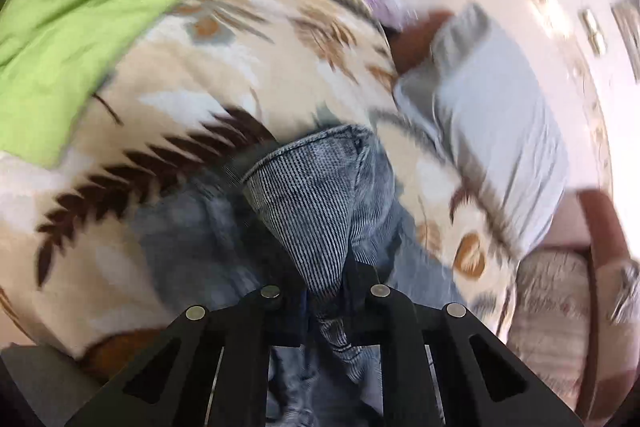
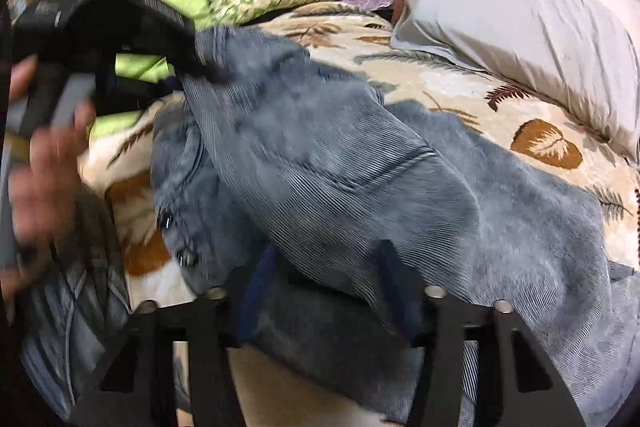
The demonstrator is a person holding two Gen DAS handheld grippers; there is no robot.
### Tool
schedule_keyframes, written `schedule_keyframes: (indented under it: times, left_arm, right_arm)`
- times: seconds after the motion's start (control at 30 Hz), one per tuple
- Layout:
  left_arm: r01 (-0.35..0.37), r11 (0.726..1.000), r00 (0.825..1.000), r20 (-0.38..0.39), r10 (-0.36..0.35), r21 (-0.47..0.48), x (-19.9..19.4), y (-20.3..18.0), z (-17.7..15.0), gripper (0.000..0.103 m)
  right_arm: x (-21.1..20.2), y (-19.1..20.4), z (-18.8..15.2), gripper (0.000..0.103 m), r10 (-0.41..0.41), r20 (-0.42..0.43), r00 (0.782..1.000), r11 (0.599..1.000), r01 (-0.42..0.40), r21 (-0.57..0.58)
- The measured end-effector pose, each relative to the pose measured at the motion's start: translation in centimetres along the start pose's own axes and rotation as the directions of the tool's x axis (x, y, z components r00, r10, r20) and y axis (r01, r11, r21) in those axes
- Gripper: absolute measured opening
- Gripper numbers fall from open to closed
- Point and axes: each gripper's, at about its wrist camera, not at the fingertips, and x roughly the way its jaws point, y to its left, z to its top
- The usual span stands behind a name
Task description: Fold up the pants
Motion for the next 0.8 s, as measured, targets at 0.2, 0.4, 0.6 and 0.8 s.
schedule_keyframes:
  times: [0.2,0.4,0.6,0.8]
  left_arm:
    - [0.022,1.0,1.0,0.002,-0.022,-0.015,-0.4,0.1,-0.1,0.01]
    - [0.034,0.999,0.998,0.051,-0.035,0.018,-5.1,1.3,0.3,0.01]
    - [-0.198,0.98,0.979,-0.057,0.196,-0.036,-2.7,4.3,-2.6,0.011]
    - [-0.285,0.958,0.959,0.018,0.284,0.045,-3.7,2.3,-3.7,0.022]
  right_arm:
    - [0.0,-0.5,-1.7,0.001,-0.062,-0.026,0.998,0.998,0.062,0.014]
    - [-5.4,-0.5,-0.2,0.001,0.079,0.073,0.994,0.992,-0.085,0.088]
    - [-0.5,-0.2,-3.1,0.002,0.166,-0.101,0.981,0.977,-0.15,0.153]
    - [-2.0,-1.2,-2.9,0.016,0.184,-0.038,0.982,0.965,-0.173,0.198]
